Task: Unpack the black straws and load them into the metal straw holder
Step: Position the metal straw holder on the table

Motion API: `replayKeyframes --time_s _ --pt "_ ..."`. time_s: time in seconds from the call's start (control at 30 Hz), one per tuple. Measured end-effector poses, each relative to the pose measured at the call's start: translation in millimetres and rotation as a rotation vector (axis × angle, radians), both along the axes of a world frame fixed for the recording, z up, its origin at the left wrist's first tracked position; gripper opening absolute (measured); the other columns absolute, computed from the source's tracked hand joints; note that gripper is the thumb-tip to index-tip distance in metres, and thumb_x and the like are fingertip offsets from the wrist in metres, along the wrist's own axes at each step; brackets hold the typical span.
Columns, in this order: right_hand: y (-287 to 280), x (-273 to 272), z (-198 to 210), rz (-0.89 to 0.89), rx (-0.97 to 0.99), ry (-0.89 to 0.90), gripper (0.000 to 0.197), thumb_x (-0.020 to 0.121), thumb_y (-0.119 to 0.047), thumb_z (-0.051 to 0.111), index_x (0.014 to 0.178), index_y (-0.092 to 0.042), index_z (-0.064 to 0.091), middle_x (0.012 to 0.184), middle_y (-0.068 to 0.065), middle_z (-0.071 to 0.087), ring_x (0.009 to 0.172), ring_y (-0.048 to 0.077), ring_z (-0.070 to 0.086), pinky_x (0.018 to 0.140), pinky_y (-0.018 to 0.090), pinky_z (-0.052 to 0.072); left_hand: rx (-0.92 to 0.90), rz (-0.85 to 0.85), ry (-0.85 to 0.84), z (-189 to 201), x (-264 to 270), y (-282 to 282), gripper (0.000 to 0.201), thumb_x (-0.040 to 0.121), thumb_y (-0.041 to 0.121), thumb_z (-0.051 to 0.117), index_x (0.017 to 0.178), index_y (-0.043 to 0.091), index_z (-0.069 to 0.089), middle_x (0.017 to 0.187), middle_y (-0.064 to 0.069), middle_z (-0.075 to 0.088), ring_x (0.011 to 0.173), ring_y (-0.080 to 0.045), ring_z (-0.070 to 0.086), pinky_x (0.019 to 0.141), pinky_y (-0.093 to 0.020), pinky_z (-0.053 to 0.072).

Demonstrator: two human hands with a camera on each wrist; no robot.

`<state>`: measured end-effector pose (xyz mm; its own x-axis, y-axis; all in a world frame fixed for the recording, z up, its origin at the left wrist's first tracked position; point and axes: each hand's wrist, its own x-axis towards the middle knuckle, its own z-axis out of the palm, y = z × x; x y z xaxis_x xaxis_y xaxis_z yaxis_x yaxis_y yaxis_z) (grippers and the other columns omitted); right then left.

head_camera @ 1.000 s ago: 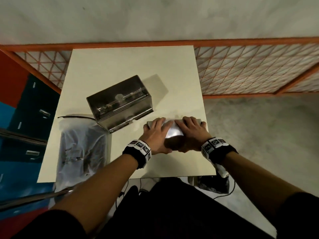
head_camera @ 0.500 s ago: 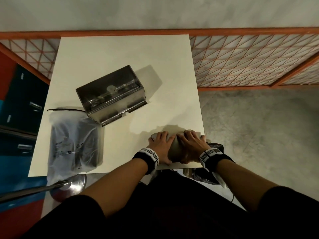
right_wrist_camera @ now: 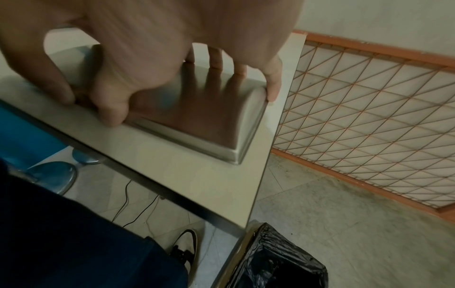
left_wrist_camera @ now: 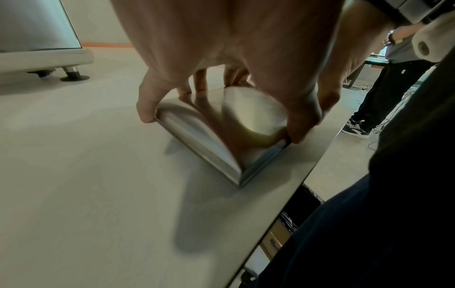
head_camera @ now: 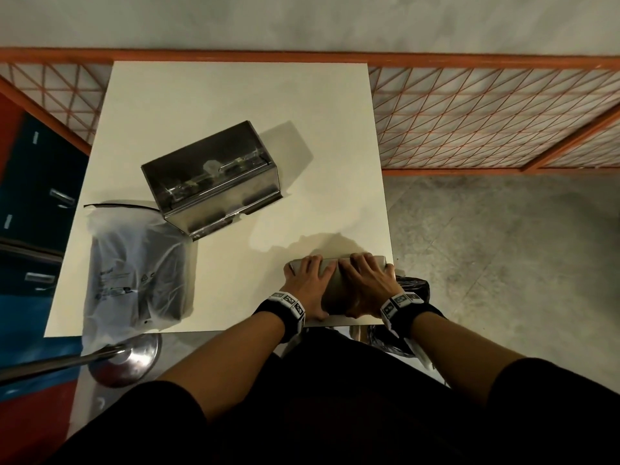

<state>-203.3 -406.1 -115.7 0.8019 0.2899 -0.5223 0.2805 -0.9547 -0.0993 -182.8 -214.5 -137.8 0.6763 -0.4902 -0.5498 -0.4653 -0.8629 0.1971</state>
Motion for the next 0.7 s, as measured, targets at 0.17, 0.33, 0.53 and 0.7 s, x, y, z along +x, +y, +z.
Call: replayKeyframes --time_s 0.17,0.33,0.53,0.7 --pt "0.2 -1.8 -3.7 -0.017 0.016 -0.005 0.119 0.049 -0.079 0.069 0.146 -0.029 0.022 0.144 0.003 0.029 0.133 0.032 0.028 0.091 0.07 0.041 0.016 0.001 -0.007 -1.8 -2.0 -1.2 0.124 0.064 0.064 0.081 0.155 0.027 0.006 0.155 -0.012 0.011 0.144 -0.036 0.013 0.106 -0.072 0.027" --pt "-0.9 -2.4 -9.0 -0.036 0.026 0.0 0.121 0.046 -0.079 0.071 0.146 -0.031 0.022 0.144 0.002 0.028 0.135 0.033 0.027 0.09 0.071 0.041 0.015 0.008 -0.021 -3.8 -3.4 -0.9 0.125 0.063 0.064 0.082 0.155 0.027 0.006 0.155 -0.012 0.012 0.144 -0.035 0.012 0.106 -0.072 0.028" --pt "-1.3 -1.8 -10.7 -0.019 0.018 0.012 0.121 0.048 -0.078 0.071 0.147 -0.03 0.02 0.146 0.004 0.027 0.137 0.033 0.024 0.094 0.075 0.034 0.016 0.008 -0.012 -5.6 -5.1 0.6 0.123 0.067 0.063 0.08 0.157 0.026 0.006 0.157 -0.013 0.009 0.146 -0.036 0.009 0.107 -0.072 0.025" --pt "-2.3 0.2 -8.2 0.013 0.005 -0.004 0.121 0.049 -0.078 0.071 0.147 -0.027 0.023 0.146 0.006 0.028 0.136 0.035 0.025 0.097 0.077 0.029 0.007 0.004 -0.027 -6.3 -6.3 1.7 0.122 0.067 0.064 0.08 0.157 0.026 0.006 0.158 -0.012 0.009 0.147 -0.035 0.009 0.108 -0.07 0.024"
